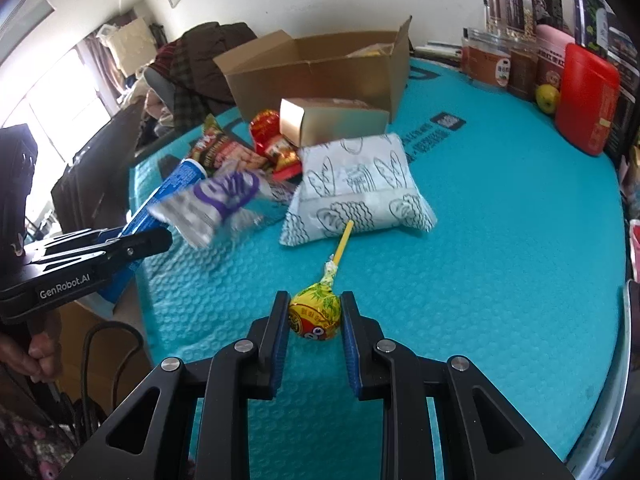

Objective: Organize snacks
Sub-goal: 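Lift the blue tube with the left tool while the right tool holds the lollipop, then carry the blue tube and lollipop over the cardboard box with both tools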

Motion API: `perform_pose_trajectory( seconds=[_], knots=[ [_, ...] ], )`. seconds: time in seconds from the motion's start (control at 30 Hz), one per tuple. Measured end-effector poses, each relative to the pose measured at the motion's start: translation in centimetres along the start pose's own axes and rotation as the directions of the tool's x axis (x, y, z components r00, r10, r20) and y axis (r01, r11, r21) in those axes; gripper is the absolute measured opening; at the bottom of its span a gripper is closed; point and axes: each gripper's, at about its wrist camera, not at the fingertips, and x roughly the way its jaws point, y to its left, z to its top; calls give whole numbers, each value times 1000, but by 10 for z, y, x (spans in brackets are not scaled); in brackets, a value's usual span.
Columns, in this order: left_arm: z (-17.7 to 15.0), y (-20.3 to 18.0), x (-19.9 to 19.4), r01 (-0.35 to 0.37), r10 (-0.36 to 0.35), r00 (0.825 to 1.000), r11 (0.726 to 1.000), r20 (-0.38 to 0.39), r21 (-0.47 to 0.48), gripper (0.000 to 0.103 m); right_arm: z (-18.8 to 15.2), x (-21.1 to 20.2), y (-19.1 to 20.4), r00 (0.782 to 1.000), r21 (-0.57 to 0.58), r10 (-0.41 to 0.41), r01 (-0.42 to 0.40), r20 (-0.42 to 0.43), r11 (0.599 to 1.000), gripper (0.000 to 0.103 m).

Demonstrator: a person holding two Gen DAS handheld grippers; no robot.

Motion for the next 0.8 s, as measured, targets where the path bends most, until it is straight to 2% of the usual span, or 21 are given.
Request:
perform_pose_trajectory(
  seconds=[0.13,0.47,0.8],
  knots=[
    [11,-2,-13,24,-24,998,1000,58,-2,28,9,-9,5,999,-17,8,-8,42,1000,24],
    [39,-6,-26,47,-49,990,999,135,16,28,41,-26,10,992,-62,19,-11,121,998,24],
    [85,-13,-32,76,-88,971,995,224,64,28,88,-31,11,982,-105,44,-25,185,994,24]
  ],
)
